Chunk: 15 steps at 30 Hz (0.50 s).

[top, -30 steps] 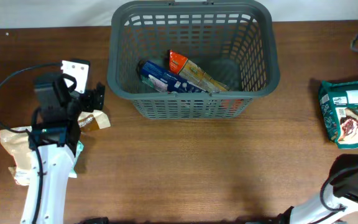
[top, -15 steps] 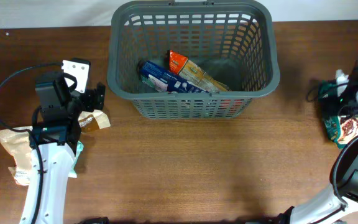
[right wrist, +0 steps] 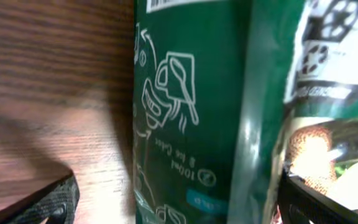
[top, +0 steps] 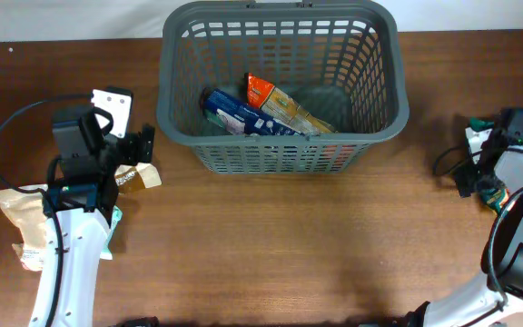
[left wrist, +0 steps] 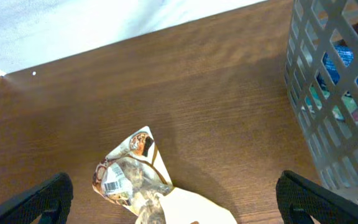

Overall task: Pack container
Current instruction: 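Reach the right gripper to the green Nescafe pouch and grasp it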

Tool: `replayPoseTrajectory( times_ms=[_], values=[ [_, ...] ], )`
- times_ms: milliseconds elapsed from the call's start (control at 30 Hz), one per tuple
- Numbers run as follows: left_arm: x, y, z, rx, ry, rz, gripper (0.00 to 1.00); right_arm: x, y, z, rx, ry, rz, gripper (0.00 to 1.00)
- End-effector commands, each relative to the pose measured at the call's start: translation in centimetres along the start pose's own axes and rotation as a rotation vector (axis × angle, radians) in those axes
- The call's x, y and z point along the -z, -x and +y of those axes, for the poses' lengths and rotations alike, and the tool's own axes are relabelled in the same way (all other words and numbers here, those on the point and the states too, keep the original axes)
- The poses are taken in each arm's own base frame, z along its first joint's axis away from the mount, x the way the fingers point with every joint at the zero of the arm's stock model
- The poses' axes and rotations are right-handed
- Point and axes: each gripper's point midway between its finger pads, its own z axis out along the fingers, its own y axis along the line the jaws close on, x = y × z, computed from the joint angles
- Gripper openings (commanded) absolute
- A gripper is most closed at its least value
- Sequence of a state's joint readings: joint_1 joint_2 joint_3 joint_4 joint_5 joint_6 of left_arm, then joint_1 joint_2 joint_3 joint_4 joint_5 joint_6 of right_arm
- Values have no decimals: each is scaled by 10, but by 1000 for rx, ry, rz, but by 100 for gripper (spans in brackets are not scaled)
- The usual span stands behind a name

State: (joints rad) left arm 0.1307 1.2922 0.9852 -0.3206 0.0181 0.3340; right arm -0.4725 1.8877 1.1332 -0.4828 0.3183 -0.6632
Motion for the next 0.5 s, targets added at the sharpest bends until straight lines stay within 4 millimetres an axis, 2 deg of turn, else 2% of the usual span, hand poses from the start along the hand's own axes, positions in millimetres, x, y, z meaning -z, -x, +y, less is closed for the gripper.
replayPoseTrajectory(
  times_ms=[0, 33, 67, 100, 133, 200, 333, 467],
  values=[
    [-2, -6, -1, -9, -8, 19, 99, -39, -31, 60, 18, 165, 76, 99],
    [-2, -6, -1, -9, -8, 22, 99, -42, -33, 64, 3, 176, 81, 98],
    [-2, -7, -2, -9, -9, 23, 99, -45, -34, 69, -6, 194, 81, 89],
    [-2, -7, -2, -9, -9, 23, 99, -47, -33, 74, -6, 215, 76, 71],
    [-2, -7, -2, -9, -9, 23, 99, -49, -34, 76, -12, 220, 78, 37],
    [-2, -7, -1, -9, -9, 23, 99, -50, -32, 75, -49, 214, 76, 4],
    [-2, -7, -2, -9, -9, 23, 99, -49, -33, 77, -71, 220, 85, 4],
    [-2, -7, -2, -9, -9, 23, 99, -41, -32, 88, -66, 279, 79, 4]
  ],
)
